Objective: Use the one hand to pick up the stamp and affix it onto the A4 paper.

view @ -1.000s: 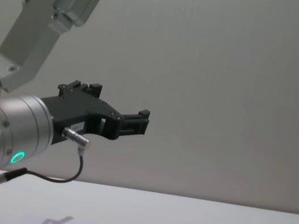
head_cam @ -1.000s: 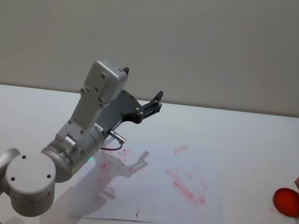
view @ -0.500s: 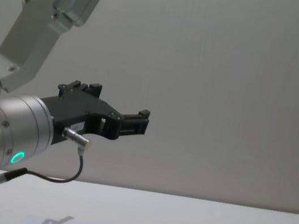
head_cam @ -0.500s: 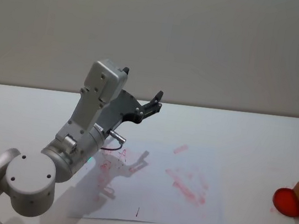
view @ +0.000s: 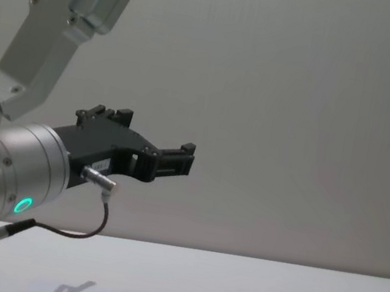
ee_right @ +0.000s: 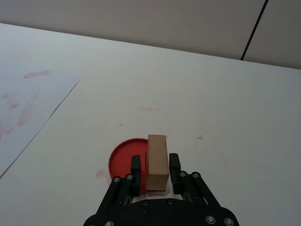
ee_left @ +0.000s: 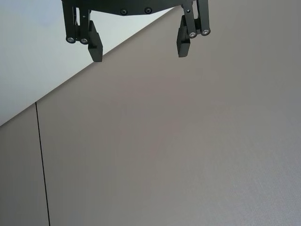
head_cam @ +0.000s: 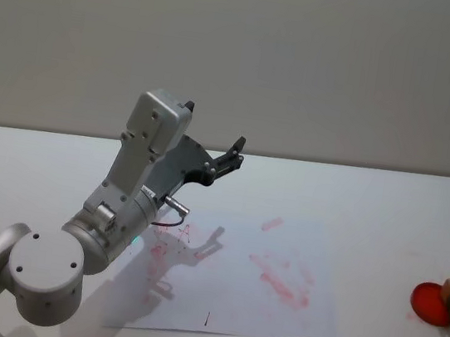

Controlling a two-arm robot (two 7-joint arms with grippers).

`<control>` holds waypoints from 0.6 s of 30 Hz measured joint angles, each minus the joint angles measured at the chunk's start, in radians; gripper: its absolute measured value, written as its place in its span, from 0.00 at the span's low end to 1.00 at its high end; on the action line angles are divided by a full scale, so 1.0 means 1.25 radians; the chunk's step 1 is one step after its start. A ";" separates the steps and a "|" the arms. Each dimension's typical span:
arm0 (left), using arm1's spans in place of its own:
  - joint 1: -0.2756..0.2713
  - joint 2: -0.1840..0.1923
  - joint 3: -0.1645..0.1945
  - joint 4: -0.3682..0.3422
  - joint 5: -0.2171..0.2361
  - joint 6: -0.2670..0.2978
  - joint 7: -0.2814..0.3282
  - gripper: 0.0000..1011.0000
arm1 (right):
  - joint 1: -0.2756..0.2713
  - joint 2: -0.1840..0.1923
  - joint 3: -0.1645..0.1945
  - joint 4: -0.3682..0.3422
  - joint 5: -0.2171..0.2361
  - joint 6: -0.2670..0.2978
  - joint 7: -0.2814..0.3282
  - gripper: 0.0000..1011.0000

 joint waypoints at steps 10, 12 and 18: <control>0.000 0.000 0.000 0.000 0.000 0.000 0.000 0.99 | -0.001 -0.001 -0.001 0.001 -0.001 0.001 0.000 0.63; 0.000 0.000 0.000 0.000 0.000 0.000 0.000 0.99 | -0.001 -0.001 -0.001 0.001 -0.001 0.001 0.000 0.69; 0.000 0.000 0.000 0.000 0.000 0.000 0.000 0.99 | -0.001 -0.001 -0.001 0.002 -0.001 0.002 0.000 0.87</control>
